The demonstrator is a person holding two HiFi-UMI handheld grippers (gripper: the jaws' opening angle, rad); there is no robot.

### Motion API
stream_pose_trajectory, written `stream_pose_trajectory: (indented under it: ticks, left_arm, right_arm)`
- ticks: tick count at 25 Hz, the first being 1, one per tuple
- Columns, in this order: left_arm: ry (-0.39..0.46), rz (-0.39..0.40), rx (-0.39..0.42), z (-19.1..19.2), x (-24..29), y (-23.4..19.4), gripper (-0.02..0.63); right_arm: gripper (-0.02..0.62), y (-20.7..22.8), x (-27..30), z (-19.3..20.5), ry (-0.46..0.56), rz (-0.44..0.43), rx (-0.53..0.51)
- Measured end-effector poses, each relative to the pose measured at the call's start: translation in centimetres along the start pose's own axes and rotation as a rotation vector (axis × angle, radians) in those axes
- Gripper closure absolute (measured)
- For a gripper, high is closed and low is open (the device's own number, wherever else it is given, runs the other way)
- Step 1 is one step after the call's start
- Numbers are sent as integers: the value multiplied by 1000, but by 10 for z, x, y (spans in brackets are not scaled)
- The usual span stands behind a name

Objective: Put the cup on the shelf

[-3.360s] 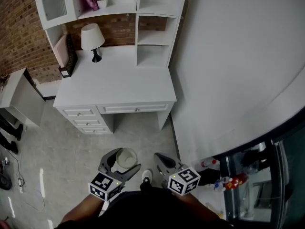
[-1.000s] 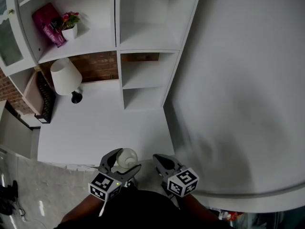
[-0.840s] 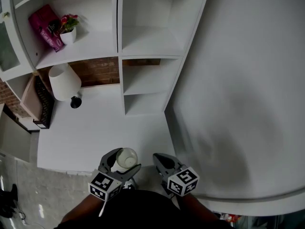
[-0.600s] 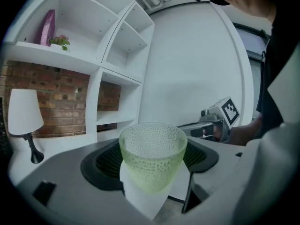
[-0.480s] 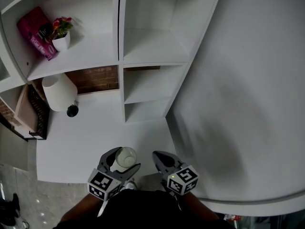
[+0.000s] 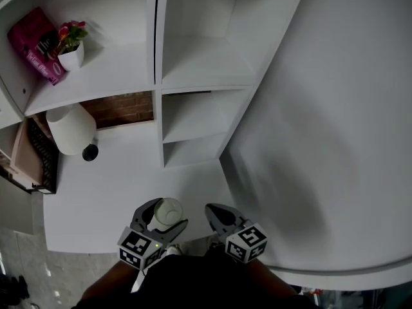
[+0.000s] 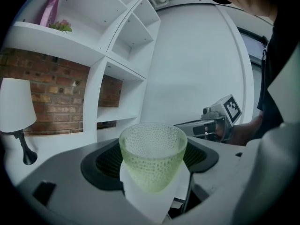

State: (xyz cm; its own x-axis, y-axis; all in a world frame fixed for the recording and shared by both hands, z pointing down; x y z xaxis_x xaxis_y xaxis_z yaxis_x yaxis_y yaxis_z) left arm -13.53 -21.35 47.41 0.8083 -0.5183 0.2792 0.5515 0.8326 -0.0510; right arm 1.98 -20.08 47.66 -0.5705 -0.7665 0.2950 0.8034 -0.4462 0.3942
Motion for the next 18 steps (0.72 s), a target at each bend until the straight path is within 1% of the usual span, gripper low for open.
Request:
stream_pose_trajectory:
  ticks: [4,13,18]
  left_arm:
    - [3,-21,-1,-3,8,1,222]
    - [-2,-111,-13,-16,27,2,222]
    - [-9,-151,-18,-20,40,5,222]
  right_arm:
    - [591,6,3,-6,-3,-29,-16]
    - [591,33,12,-31,-12,-110,-53]
    - [591,49,15,-37,-16,-145,-55]
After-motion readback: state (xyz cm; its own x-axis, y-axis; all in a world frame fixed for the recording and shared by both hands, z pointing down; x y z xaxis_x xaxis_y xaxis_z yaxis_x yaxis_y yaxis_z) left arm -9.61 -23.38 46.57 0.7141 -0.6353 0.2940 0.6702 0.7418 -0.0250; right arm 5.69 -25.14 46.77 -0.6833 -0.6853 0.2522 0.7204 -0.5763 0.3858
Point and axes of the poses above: the fingertips, and each gripper's own axes: x forward along the fingers, y to its right, z out of its underside, the point moved 5 cm from there along -x, backward along the fingers, and after that the axes turned 8 degrees about x, right-handed, at the moved point
